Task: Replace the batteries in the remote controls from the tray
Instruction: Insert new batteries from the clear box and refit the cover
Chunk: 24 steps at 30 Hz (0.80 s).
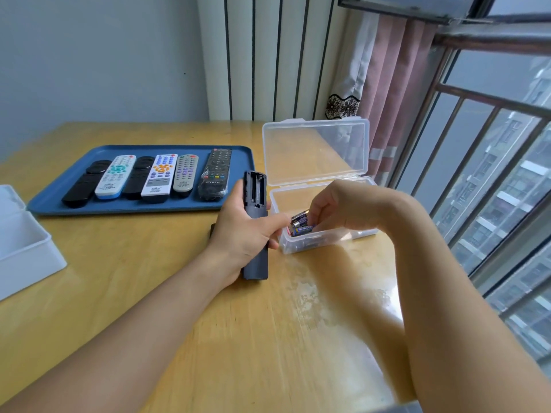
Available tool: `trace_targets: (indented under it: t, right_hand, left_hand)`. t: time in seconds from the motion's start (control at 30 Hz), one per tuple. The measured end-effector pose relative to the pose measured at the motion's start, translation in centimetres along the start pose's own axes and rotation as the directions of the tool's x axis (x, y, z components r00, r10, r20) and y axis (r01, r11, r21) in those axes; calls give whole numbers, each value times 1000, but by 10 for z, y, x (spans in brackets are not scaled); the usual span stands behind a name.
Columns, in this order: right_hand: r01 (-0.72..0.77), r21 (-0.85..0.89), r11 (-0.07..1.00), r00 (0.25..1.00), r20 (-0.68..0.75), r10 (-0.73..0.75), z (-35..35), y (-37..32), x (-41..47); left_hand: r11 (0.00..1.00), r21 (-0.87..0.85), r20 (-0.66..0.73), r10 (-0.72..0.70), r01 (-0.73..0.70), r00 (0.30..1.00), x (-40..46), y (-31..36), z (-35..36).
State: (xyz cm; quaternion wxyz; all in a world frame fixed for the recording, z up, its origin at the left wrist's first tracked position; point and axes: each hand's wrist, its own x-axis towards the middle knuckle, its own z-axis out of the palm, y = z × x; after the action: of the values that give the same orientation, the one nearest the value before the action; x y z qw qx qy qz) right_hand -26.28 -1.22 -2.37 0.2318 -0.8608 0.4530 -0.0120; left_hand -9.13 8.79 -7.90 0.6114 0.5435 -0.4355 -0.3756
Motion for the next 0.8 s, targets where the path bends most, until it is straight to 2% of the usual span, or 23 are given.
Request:
trace_targets:
  t: [0.13,0.2,0.43,0.8]
  right_hand:
    - [-19,284,959,1000,12,16,-3,8,-6]
    - [-5,350,937,1000,12,1,-6,12,-12]
    - [1,233,973,1000,-12,1,-11,20,-25]
    - [-28,275,961,939,-322,120,-19,38,-35]
  left_hand:
    - [995,13,31,98,-98,995,-6,0,2]
    - [987,32,50,157,-158,986,-10,0,4]
    - [964,67,73,254,-259,964,-17,2,3]
    - [953,75,14,294,-294,956,-18,-2,4]
